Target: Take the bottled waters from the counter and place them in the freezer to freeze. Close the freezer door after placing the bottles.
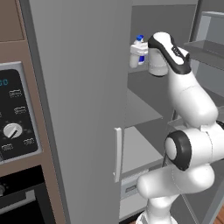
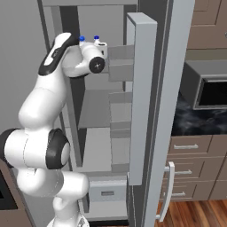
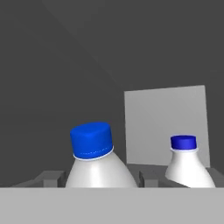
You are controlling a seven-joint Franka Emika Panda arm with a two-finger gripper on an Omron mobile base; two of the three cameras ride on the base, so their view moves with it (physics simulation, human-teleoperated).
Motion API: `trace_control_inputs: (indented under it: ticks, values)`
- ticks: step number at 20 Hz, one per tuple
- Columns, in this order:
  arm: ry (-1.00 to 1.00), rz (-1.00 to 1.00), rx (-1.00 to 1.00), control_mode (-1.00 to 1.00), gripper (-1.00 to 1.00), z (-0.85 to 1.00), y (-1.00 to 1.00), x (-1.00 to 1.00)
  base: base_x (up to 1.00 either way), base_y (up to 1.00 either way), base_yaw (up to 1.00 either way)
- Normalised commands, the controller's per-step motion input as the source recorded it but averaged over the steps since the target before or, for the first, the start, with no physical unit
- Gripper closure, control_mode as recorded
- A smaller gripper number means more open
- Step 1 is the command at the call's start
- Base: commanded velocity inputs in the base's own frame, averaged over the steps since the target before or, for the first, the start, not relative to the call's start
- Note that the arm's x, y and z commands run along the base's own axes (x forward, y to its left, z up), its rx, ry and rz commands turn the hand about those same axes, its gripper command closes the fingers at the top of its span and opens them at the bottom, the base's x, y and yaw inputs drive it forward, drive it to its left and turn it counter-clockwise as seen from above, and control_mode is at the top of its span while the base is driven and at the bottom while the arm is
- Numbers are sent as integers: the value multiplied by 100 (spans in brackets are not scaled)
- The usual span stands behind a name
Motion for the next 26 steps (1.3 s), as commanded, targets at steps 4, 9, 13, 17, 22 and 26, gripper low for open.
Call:
trace_control_inputs:
  ticks: [4, 9, 13, 17, 22, 26]
  values:
    - [1, -3, 0, -100, 100, -19, 0, 42, 0, 0, 0]
    - [0, -4, 1, -100, 100, -24, 0, 46, 0, 0, 0]
    - [0, -1, 1, -100, 100, -39, 0, 15, 0, 0, 0]
    - [1, 0, 0, -100, 100, -54, 0, 7, 0, 0, 0]
    - [7, 0, 0, -100, 100, -57, 0, 17, 0, 0, 0]
    - [11, 0, 0, -100, 100, -32, 6, 32, 0, 0, 0]
